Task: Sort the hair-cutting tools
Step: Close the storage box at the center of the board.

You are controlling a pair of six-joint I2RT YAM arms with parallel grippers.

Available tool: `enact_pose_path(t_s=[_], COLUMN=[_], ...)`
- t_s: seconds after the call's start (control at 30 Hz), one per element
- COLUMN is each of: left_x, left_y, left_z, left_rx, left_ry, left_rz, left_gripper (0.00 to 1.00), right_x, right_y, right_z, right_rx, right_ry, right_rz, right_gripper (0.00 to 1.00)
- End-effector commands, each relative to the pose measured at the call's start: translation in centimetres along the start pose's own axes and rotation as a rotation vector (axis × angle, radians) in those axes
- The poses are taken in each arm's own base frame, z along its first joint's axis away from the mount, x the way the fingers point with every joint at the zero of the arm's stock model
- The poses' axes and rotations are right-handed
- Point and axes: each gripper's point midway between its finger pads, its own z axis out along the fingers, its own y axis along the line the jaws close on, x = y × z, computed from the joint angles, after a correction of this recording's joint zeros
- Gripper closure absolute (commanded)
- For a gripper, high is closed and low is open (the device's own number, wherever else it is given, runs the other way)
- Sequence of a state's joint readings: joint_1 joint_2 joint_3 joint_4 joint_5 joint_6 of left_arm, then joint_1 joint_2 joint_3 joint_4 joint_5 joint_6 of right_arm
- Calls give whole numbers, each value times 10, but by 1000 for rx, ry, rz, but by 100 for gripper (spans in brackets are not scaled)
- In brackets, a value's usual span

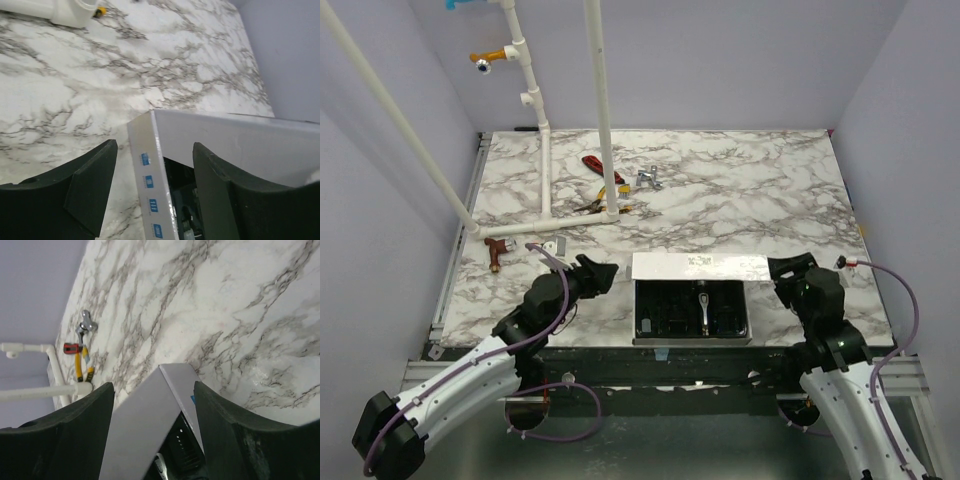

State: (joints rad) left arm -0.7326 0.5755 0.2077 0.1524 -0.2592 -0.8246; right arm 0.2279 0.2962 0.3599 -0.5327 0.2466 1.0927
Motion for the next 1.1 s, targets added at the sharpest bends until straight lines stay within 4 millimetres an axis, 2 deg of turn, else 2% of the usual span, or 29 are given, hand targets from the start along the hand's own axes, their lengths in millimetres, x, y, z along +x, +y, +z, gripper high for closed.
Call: enact_pose_path(t_s=[0.0, 0.1, 0.17, 0.2, 0.27, 0.3, 0.33, 0.4, 0.47, 0.57, 0.73, 0.83, 0.93, 1.07], left_x=[-23, -30, -36, -39, -43, -43, -40, -36, -24, 0, 43, 62, 72, 70], left_y=[25, 26, 23, 20, 9, 3, 1, -9, -11, -11, -16, -22, -24, -22], left_z=[-4, -5, -6, -6, -6, -6, -6, -4, -3, -1, -2, -8, -10, -8], left_rx=[-186, -206, -192, -177, -126, -94, -79, -31, -5, 29, 133, 199, 228, 215], left_ry=[-55, -69, -84, -92, -92, -85, -69, -48, -3, 77, 233, 323, 368, 350], left_rz=[13, 12, 4, 5, 8, 10, 9, -9, -26, -60, -83, -76, -72, -74], left_gripper=[33, 32, 31, 31, 31, 29, 29, 29, 29, 29, 29, 28, 28, 28], right_x=[-51, -78, -93, -93, -76, -62, -46, -9, 27, 69, 114, 128, 139, 136], right_y=[13, 33, 64, 98, 156, 175, 190, 194, 176, 127, 54, 14, -19, -33], right_z=[-15, -31, -46, -57, -81, -88, -94, -85, -72, -54, -44, -40, -36, -29], right_rx=[92, 61, -52, -199, -498, -609, -696, -742, -739, -646, -472, -355, -230, -120], right_ry=[-176, -257, -279, -250, -149, -74, 17, 227, 398, 543, 701, 738, 763, 737], right_rz=[39, 20, -11, -67, -181, -199, -203, -198, -192, -198, -224, -243, -233, -220], right_gripper=[30, 30, 30, 30, 33, 34, 36, 41, 43, 44, 44, 44, 46, 46])
